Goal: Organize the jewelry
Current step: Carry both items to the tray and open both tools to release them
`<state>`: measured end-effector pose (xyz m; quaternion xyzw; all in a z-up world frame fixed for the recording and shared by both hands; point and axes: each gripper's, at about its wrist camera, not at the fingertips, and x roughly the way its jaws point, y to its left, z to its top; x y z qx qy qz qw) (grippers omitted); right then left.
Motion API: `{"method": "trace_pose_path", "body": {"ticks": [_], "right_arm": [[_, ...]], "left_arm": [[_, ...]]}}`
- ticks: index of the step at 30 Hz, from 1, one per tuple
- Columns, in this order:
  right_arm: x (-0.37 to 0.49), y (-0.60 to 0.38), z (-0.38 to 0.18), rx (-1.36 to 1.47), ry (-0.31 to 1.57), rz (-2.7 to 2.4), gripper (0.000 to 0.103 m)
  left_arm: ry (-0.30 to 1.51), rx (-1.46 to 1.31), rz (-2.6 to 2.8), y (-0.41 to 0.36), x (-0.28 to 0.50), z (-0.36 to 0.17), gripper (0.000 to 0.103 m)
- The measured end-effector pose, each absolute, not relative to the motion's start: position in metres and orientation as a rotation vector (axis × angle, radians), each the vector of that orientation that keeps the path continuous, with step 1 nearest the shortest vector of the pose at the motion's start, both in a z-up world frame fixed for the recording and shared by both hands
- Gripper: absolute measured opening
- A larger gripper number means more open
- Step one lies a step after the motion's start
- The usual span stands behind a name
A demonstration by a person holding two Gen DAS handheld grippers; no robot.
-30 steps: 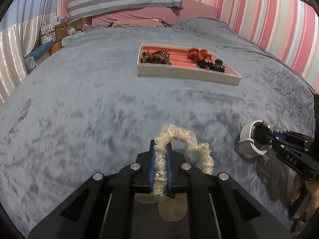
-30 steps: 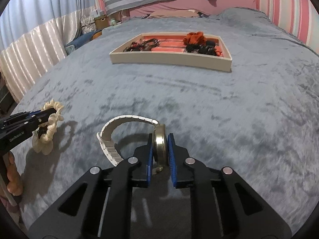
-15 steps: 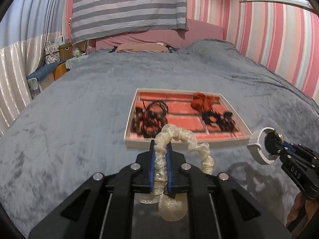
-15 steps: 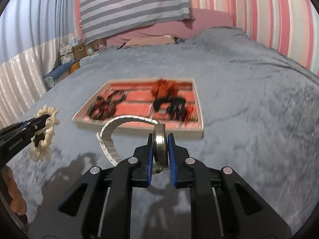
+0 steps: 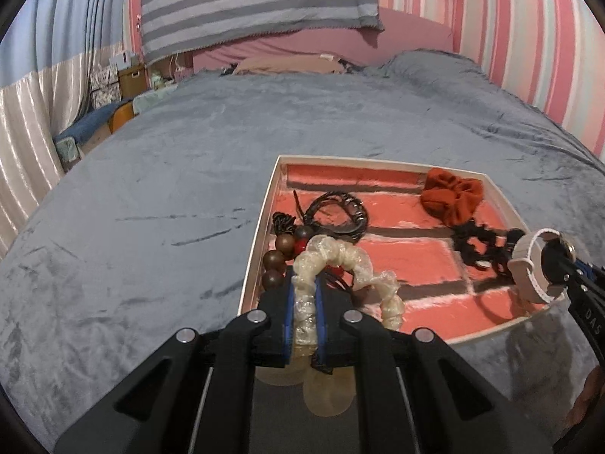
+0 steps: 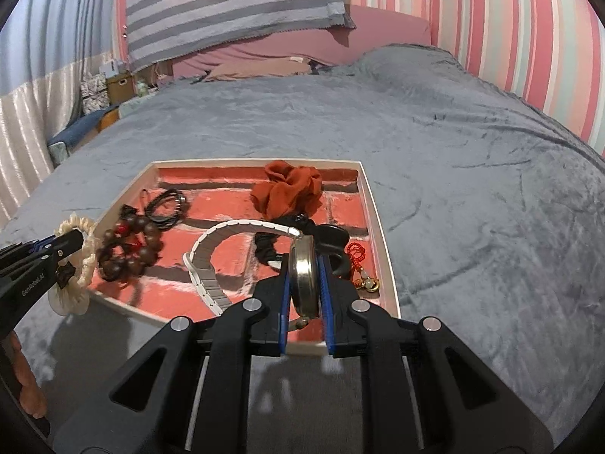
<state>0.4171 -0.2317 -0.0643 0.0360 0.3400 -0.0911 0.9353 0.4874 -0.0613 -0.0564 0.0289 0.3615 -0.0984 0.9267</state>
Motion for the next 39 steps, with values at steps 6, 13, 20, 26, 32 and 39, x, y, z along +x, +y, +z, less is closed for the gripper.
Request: {"method": "trace_pose_path", "body": {"ticks": [6,13,20,26,32,39], "right_arm": [[0.436,-0.229,-0.085,0.033,0.734,-0.211,0.015],[0.444,-0.233,-0.106,0.046,0.792,-0.218,0.015],[0.438,-0.233,-0.099,0.051,0.771,-0.195,0.019],[0.426,-0.235,-0.076,0.055,0.691,-0.192,0.051],[0.386,-0.224,-0.037,0.025,0.580,-0.187,0.083],[0.290,-0.205,0.002,-0.018,0.474,-0.174,0.099]], "left_arm": [[0.780,0.089,-0.211,-0.069,0.509,-0.076,0.010],[0.806,0.107,-0.207,-0.071,0.517,-0.088,0.013],[0.807,0.101,-0.217,-0.069,0.514,-0.086,0.028],[0.758,0.103,-0.226,-0.065,0.492,-0.068,0.050],[0.686,0.088,-0.241,-0.050,0.452,-0.035,0.072],[0.582,0.119,-0.211,-0.013,0.352,0.003,0.094]]}}
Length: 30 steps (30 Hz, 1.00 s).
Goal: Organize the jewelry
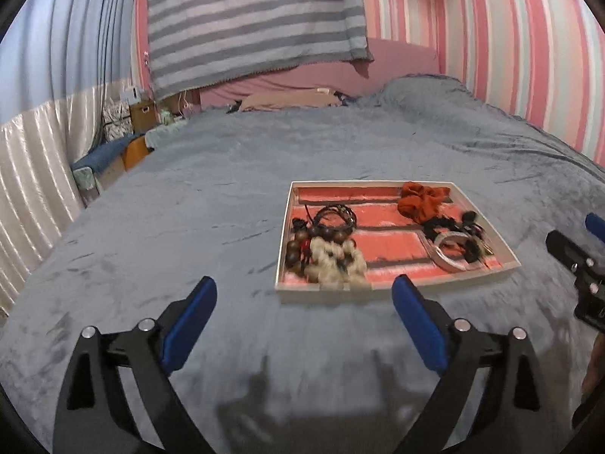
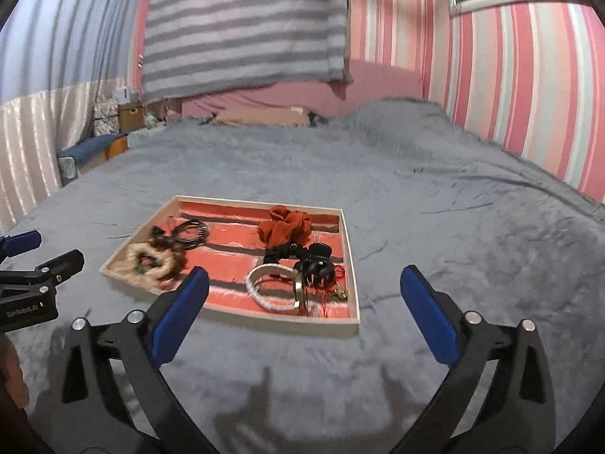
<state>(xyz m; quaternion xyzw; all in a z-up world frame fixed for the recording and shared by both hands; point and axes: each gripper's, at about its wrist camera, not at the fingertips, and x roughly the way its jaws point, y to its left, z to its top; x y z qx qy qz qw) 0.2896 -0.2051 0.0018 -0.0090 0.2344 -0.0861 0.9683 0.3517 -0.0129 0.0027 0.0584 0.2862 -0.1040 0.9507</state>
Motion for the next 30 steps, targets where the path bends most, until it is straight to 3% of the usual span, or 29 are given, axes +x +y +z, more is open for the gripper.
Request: {"method": "trace_pose_path", "body": {"ticks": [16,30], "right_arm": [[0.098,-0.176,0.005,0.019,0.494,-0.131,0.099],[0.015,-0.163,0.007,0.032,0.426,-0.173,0.099]], "left_arm": [[0.470,0.062,-0.160,0.035,0.131,0.025,0.099],[0.403,-0.025,-0.156,0.046,0.061,0.046,0.099]]}}
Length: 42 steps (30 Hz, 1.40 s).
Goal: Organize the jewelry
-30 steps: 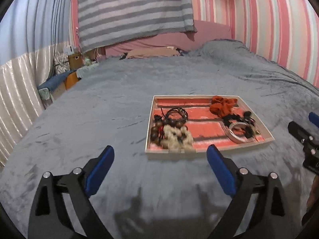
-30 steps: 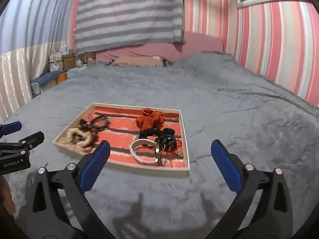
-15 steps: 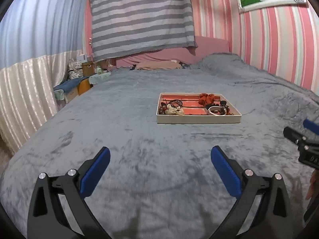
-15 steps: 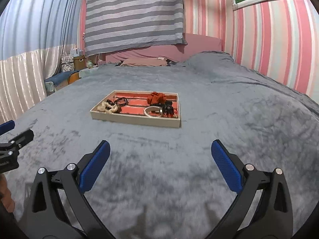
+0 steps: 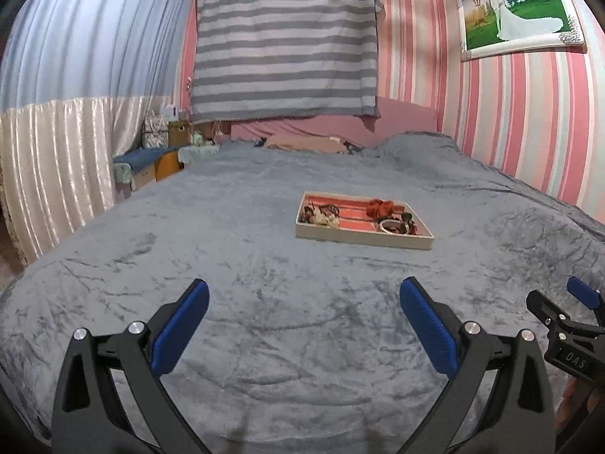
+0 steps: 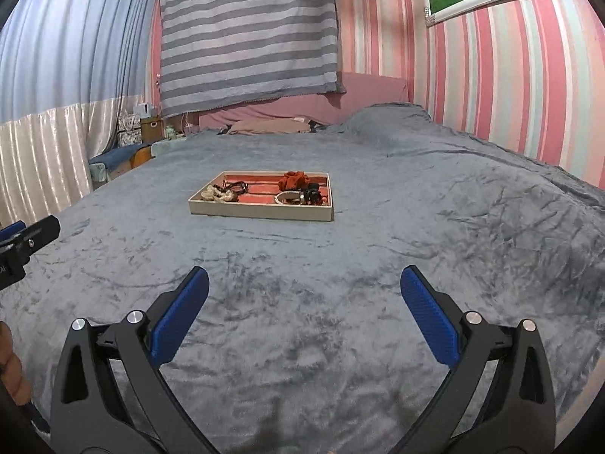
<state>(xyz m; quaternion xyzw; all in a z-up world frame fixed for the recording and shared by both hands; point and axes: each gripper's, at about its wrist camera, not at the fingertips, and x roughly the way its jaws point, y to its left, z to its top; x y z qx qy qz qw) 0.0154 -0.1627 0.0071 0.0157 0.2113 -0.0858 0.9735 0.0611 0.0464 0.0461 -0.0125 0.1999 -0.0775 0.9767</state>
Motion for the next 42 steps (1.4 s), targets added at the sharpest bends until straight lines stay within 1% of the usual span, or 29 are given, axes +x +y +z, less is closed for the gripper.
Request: {"method": "trace_pose_path", "body": {"ticks": [5,42], "right_arm": [[0.013,-0.164,0.011,0.032,0.415,-0.182,0.099],[0.010,-0.164,0.015,0.008,0.403,-0.216,0.099]], "left_arm": [[0.390,0.012,-0.138,0.042,0.056,0.044,0.099],[0.354,0.046,-0.138,0.035,0.051,0.043,0.099]]}}
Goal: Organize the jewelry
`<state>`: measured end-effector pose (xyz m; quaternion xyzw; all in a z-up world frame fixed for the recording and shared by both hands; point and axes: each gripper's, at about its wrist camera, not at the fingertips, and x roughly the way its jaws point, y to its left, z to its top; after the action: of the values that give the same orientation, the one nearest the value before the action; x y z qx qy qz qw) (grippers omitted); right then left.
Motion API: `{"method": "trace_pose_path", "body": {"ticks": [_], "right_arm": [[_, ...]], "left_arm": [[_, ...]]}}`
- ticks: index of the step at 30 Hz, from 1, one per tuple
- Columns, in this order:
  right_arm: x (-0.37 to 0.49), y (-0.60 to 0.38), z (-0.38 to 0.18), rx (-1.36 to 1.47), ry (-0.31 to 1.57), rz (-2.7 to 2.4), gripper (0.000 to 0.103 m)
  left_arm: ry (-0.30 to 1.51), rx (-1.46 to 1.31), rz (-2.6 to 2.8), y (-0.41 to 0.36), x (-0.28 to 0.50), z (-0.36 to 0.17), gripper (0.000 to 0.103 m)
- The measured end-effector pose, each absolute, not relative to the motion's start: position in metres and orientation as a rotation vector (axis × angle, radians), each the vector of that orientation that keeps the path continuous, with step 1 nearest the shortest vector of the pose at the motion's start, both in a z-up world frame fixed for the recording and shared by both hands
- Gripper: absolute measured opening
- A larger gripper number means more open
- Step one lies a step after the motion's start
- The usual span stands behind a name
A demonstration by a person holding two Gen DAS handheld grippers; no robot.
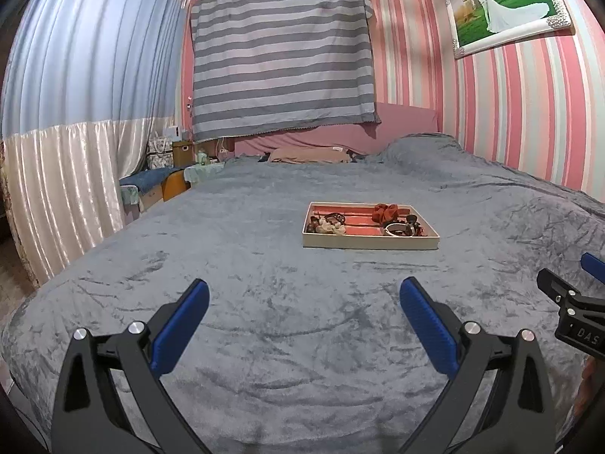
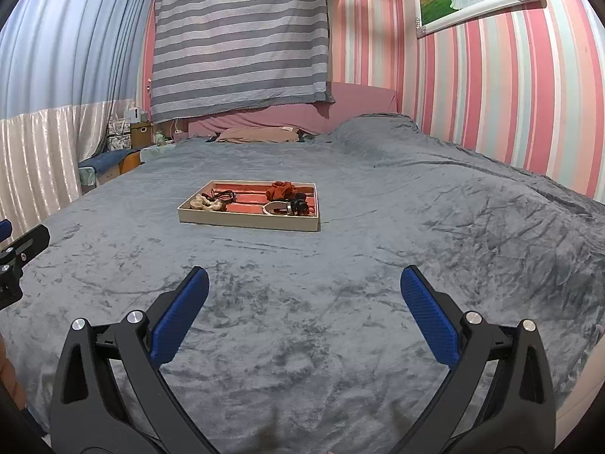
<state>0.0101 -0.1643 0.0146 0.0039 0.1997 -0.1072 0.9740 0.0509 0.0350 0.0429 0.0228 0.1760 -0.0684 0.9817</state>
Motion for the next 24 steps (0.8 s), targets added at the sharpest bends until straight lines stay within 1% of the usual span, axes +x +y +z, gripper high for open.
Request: {"method": "trace_pose_path", "body": {"ticks": [24], "right_arm": [[0.0107,-0.1645,0.0144,0.006,0.406,-0.220,0.099]], "left_arm": [[0.362,0.046,-0.144,0.0389,0.0529,0.0436,0.099]]}}
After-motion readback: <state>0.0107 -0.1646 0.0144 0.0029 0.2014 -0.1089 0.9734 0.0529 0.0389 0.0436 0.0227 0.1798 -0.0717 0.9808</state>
